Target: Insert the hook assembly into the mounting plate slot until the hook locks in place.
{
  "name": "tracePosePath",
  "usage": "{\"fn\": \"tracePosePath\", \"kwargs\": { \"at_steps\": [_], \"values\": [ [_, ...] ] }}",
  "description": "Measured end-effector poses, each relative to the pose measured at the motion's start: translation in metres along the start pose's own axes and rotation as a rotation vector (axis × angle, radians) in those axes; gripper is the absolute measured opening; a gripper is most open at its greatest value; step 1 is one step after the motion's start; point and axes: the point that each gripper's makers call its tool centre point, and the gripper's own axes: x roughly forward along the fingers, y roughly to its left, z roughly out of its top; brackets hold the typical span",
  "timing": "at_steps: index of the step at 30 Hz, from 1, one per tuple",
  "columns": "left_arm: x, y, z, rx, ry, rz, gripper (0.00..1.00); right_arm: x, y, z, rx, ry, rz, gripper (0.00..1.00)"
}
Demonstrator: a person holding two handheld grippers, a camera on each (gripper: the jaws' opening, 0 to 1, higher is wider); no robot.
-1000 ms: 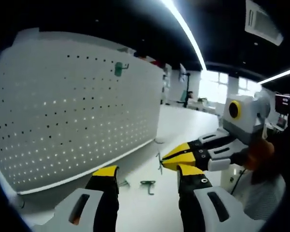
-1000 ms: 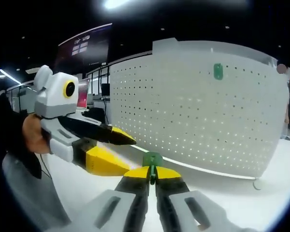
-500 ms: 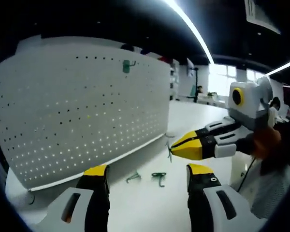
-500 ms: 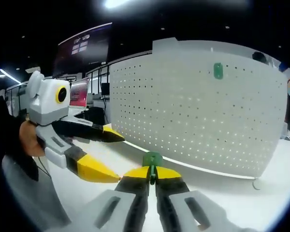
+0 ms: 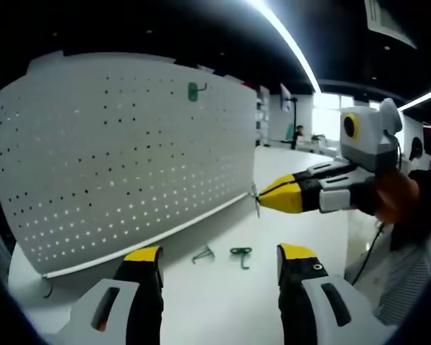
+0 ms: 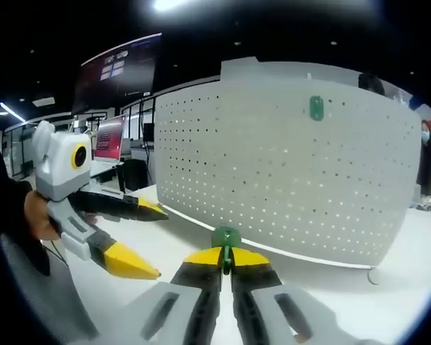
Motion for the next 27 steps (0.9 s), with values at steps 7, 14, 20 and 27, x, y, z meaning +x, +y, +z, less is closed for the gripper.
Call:
{"fn": "tracePosePath", "kwargs": {
  "at_steps": [7,14,20,27],
  "values": [
    [0.000,0.000,-0.001,0.009,0.000,-0.002,0.65,0.010,-0.008,0.018,-0.011,-0.026,-0.030,0.01],
    [0.000,0.000,-0.002,0.002,-0.004,-0.004,0.64,0.019,-0.017,0.040,-0.025,-0.063,-0.055,0.01],
    [0.000,0.001,-0.002,0.003,-0.003,-0.005,0.64,0.026,-0.027,0.058,-0.030,-0.094,-0.082,0.01],
    [0.000,0.003,-0.002,-0.002,-0.006,-0.002,0.64,0.038,-0.040,0.090,-0.045,-0.154,-0.119,0.01]
  ]
}}
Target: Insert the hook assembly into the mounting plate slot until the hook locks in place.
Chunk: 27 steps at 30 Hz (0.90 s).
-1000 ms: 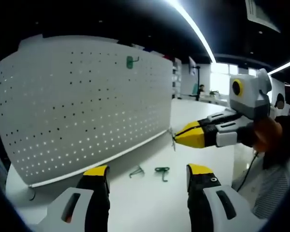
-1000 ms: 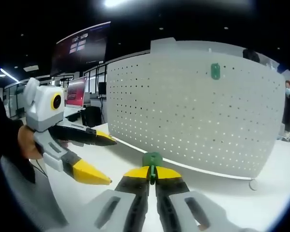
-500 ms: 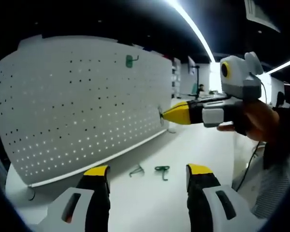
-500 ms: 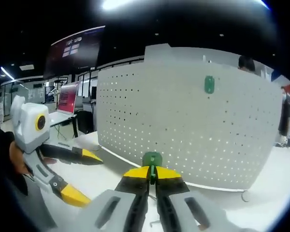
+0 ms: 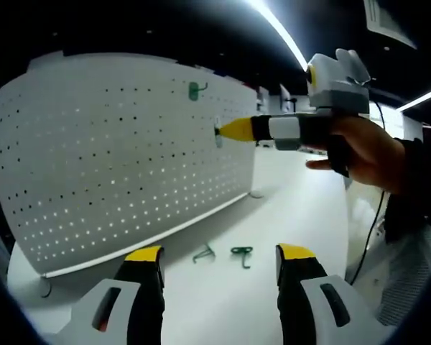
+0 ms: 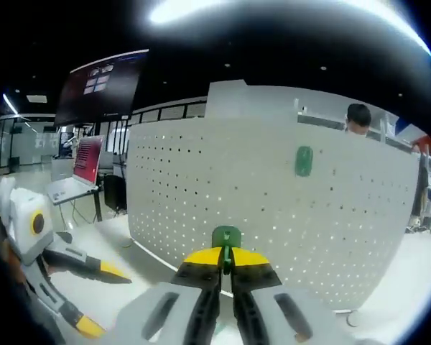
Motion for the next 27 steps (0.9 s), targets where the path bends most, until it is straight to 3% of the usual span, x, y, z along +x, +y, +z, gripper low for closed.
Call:
{"fn": "tracePosePath", "kwargs": {
  "at_steps": [17,27],
  "values": [
    [0.001,0.000,-0.003,-0.016,0.008,-0.010,0.63,0.038,-0.026,0.053,0.007,-0.113,-0.073,0.01],
    [0.002,0.001,-0.007,-0.024,0.018,-0.018,0.62,0.054,-0.036,0.067,0.026,-0.154,-0.113,0.01]
  ]
}}
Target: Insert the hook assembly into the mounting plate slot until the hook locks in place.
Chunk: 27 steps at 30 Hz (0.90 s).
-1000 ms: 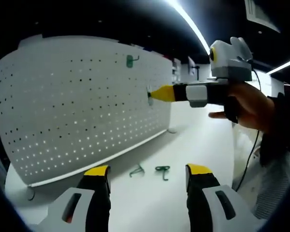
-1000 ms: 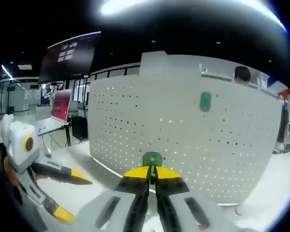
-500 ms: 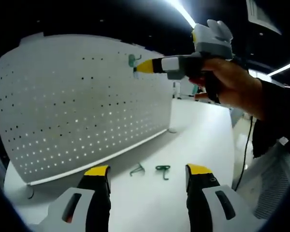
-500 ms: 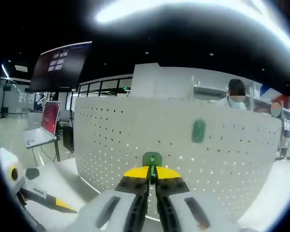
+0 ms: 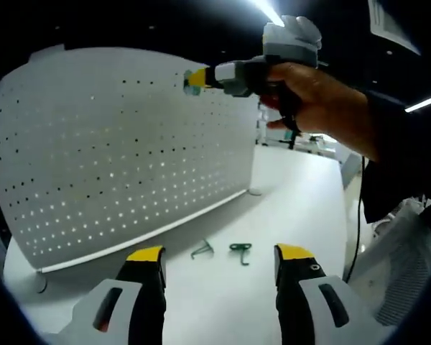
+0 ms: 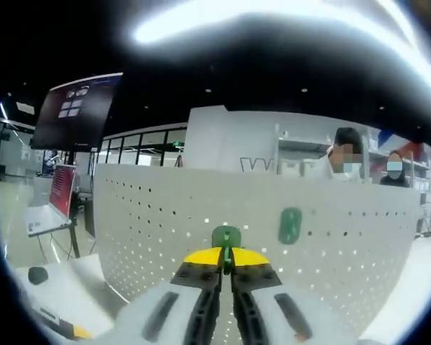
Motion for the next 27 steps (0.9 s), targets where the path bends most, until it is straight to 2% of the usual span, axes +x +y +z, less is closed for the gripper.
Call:
{"fn": "tracePosePath", "kwargs": {
  "at_steps": [6,24,27],
  "values": [
    [0.001,0.000,-0.001,-0.006,0.002,-0.005,0.61,0.011,-0.008,0.008,-0.003,-0.030,-0.040,0.01],
    [0.001,0.001,-0.002,-0.027,0.001,-0.014,0.60,0.030,-0.021,0.009,-0.025,-0.027,-0.111,0.01],
    [0.001,0.001,-0.002,-0.030,0.000,-0.015,0.60,0.031,-0.021,0.013,-0.051,-0.036,-0.117,0.01]
  ]
}}
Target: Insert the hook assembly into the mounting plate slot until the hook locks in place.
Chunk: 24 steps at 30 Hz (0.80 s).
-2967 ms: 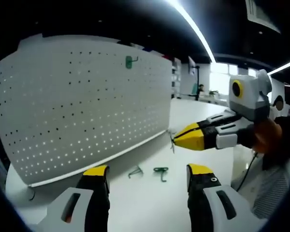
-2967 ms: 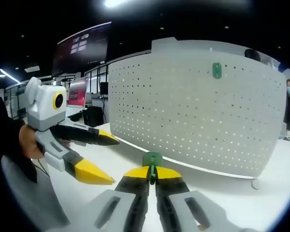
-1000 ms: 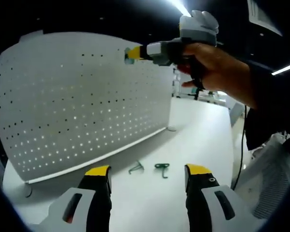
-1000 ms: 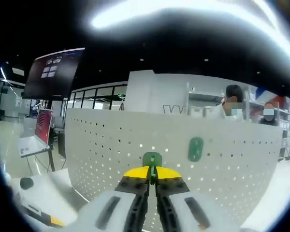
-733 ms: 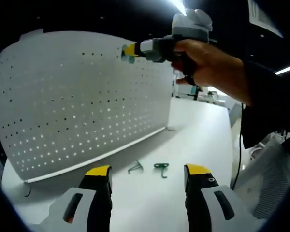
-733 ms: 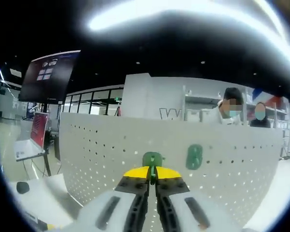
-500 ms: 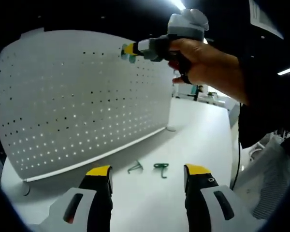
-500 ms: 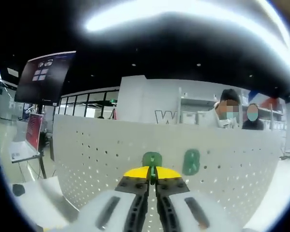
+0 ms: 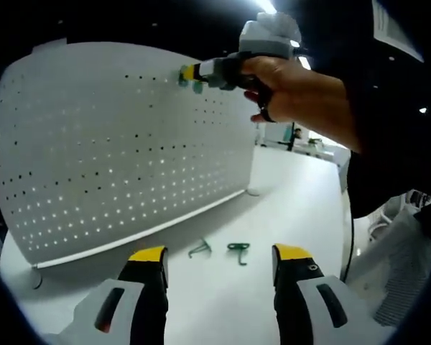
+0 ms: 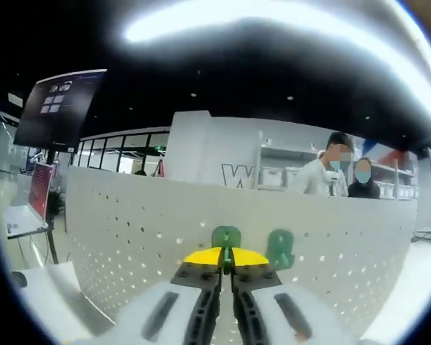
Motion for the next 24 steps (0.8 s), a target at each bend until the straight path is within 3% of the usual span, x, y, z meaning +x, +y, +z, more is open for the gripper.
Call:
{"fn": "tracePosePath", "kwargs": {
  "at_steps": [24],
  "values": [
    [-0.0001,0.0018,0.0010,-0.021,-0.005,-0.007,0.58,0.0106,0.0014,0.0003,-0.030,0.024,-0.020,0.01]
  ]
}}
